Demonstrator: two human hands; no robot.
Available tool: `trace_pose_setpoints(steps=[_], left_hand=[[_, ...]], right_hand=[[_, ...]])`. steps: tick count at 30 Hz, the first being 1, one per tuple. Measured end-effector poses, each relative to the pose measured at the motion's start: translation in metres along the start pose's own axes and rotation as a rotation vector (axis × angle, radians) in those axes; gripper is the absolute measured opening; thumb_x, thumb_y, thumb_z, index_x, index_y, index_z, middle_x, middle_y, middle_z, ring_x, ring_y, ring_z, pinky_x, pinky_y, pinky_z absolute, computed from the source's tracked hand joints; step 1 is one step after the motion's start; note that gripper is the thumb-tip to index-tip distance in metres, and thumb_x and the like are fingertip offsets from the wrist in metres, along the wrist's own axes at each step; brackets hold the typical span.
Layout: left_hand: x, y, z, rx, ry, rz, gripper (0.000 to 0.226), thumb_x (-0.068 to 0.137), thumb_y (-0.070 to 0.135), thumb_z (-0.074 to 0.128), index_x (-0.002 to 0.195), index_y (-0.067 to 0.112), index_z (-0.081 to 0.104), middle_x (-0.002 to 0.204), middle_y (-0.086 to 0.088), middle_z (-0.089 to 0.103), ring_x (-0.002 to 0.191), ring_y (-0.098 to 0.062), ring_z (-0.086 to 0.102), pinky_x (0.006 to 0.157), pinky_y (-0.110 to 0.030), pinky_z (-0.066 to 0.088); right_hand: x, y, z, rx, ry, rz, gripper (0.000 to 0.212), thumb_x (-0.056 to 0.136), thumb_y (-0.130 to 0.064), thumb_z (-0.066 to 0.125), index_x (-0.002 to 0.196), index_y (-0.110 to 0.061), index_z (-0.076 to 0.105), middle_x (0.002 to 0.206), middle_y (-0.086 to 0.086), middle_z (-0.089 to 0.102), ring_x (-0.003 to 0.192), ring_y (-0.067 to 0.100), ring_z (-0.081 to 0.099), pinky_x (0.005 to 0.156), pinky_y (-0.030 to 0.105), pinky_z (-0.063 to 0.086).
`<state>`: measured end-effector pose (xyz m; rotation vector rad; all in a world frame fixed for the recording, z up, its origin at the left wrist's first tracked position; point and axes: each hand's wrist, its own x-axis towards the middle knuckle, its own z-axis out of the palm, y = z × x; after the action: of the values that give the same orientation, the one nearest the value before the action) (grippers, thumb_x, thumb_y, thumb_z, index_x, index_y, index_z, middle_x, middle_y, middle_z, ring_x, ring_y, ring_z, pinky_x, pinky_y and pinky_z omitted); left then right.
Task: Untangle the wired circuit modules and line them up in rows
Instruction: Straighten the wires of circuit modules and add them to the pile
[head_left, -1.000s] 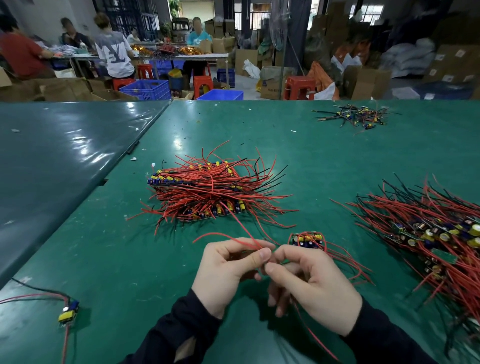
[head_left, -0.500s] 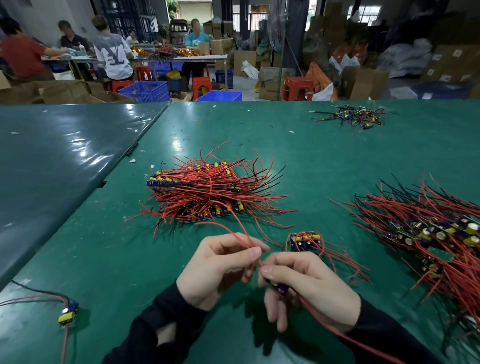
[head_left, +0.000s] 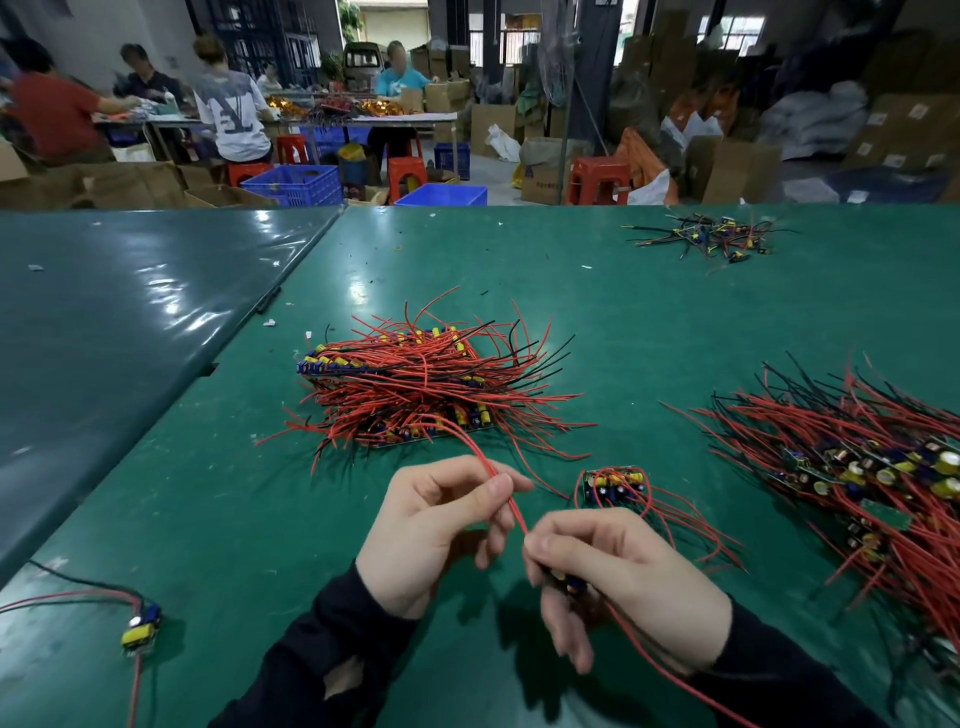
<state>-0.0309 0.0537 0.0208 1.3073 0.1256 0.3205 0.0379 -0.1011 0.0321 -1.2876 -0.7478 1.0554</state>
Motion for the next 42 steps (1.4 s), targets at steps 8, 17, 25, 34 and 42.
trace_pose_setpoints(steps=[8,17,25,34,42], left_hand=[[0.0,-0.013,0.006,0.308,0.215,0.107,0.014,0.085,-0.001,0.062,0.079,0.007,0.072,0.059,-0.006,0.062,0.044,-0.014,0.05,0.037,-0.021,0.036],[0.005,-0.018,0.0,0.407,0.285,0.101,0.023,0.088,-0.006,0.056,0.073,0.007,0.069,0.058,-0.002,0.062,0.044,-0.015,0.051,0.037,-0.016,0.035],[0.008,-0.009,-0.007,0.202,0.259,0.115,0.019,0.09,-0.007,0.049,0.079,-0.003,0.065,0.056,-0.001,0.059,0.037,-0.008,0.04,0.033,-0.015,0.028],[0.01,-0.007,-0.008,-0.013,0.213,-0.125,0.022,0.094,-0.002,0.041,0.096,-0.002,0.062,0.054,-0.001,0.05,0.035,-0.005,0.027,0.035,-0.009,0.021],[0.012,0.001,-0.021,-0.265,0.138,-0.279,0.026,0.085,0.014,0.047,0.1,-0.002,0.062,0.054,0.003,0.047,0.033,-0.001,0.025,0.03,-0.009,0.018]], right_hand=[[0.0,0.013,0.0,-0.336,0.143,-0.004,0.03,0.097,-0.016,0.049,0.068,-0.02,0.057,0.049,0.006,0.061,0.033,0.015,0.051,0.036,0.02,0.039],[0.0,0.016,0.005,-0.497,0.135,0.001,0.026,0.094,-0.021,0.05,0.069,-0.015,0.053,0.05,0.003,0.062,0.036,0.018,0.054,0.038,0.02,0.04],[0.0,0.016,0.006,-0.46,0.086,0.017,0.027,0.094,-0.019,0.05,0.068,-0.019,0.056,0.049,0.001,0.061,0.035,0.015,0.052,0.038,0.02,0.04],[0.001,0.017,0.005,-0.504,0.058,0.028,0.025,0.092,-0.022,0.05,0.069,-0.013,0.055,0.05,0.002,0.062,0.035,0.014,0.054,0.038,0.02,0.04],[0.001,0.019,0.005,-0.53,0.047,0.026,0.025,0.09,-0.024,0.05,0.068,-0.014,0.055,0.051,0.003,0.062,0.036,0.013,0.055,0.04,0.02,0.041]])
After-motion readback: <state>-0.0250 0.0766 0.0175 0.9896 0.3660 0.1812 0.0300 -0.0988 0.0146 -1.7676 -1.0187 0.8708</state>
